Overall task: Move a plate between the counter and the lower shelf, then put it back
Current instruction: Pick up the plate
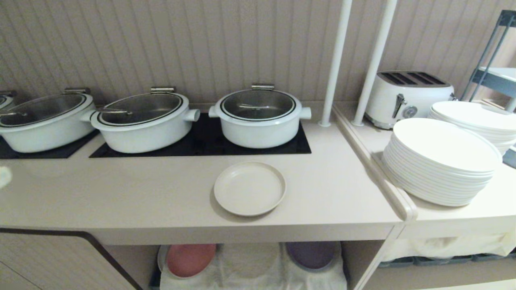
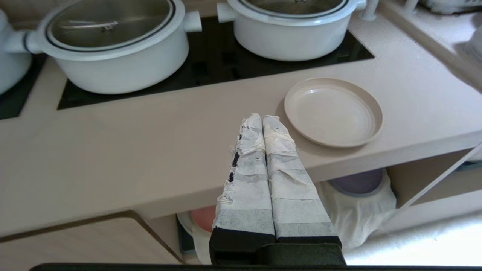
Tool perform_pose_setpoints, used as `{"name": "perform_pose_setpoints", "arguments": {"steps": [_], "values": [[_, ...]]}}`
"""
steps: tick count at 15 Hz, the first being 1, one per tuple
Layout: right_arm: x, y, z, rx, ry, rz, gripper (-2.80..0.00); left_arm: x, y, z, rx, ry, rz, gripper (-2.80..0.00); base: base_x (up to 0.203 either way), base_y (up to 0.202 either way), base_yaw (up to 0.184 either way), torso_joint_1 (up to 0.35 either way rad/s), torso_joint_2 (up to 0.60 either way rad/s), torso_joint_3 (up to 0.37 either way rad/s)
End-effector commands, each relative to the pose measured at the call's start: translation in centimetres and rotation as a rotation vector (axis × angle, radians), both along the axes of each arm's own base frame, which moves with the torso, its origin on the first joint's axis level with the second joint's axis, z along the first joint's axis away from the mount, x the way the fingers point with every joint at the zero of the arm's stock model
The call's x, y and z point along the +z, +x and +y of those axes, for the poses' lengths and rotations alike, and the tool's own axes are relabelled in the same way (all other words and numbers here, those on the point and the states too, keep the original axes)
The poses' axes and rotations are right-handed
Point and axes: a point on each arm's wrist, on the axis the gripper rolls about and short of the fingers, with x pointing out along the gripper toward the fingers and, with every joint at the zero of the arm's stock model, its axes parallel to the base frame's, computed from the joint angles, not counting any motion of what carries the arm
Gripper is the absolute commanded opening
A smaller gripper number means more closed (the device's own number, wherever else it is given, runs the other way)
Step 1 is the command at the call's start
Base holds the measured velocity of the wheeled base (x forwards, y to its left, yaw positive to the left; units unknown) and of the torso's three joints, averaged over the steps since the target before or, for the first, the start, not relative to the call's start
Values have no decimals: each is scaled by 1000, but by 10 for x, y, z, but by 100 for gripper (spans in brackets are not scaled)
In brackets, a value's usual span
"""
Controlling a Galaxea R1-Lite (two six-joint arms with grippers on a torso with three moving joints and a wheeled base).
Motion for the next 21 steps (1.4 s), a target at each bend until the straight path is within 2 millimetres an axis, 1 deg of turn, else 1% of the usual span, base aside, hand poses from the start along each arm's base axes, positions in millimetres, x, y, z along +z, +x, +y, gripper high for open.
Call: {"name": "perform_pose_setpoints", "arguments": {"steps": [1, 6, 9, 12, 14, 16, 19, 21], "values": [[0, 0, 0, 0, 1, -1, -280, 5, 38, 0, -5, 2, 97, -280, 0, 0, 0, 0, 0, 0], [0, 0, 0, 0, 1, -1, -280, 24, 93, -3, -25, 2, 172, -280, 0, 0, 0, 0, 0, 0], [0, 0, 0, 0, 1, -1, -280, 28, 120, -5, -24, -12, 296, -280, 0, 0, 0, 0, 0, 0], [0, 0, 0, 0, 1, -1, -280, 32, 148, -12, -22, -102, 436, -280, 0, 0, 0, 0, 0, 0], [0, 0, 0, 0, 1, -1, -280, 28, 164, -18, -22, -122, 557, -280, 0, 0, 0, 0, 0, 0], [0, 0, 0, 0, 1, -1, -280, 19, 182, -25, -31, -114, 644, -280, 0, 0, 0, 0, 0, 0], [0, 0, 0, 0, 1, -1, -280, 4, 212, -37, -42, -91, 721, -280, 0, 0, 0, 0, 0, 0], [0, 0, 0, 0, 1, -1, -280, -7, 234, -51, -49, -58, 753, -280, 0, 0, 0, 0, 0, 0]]}}
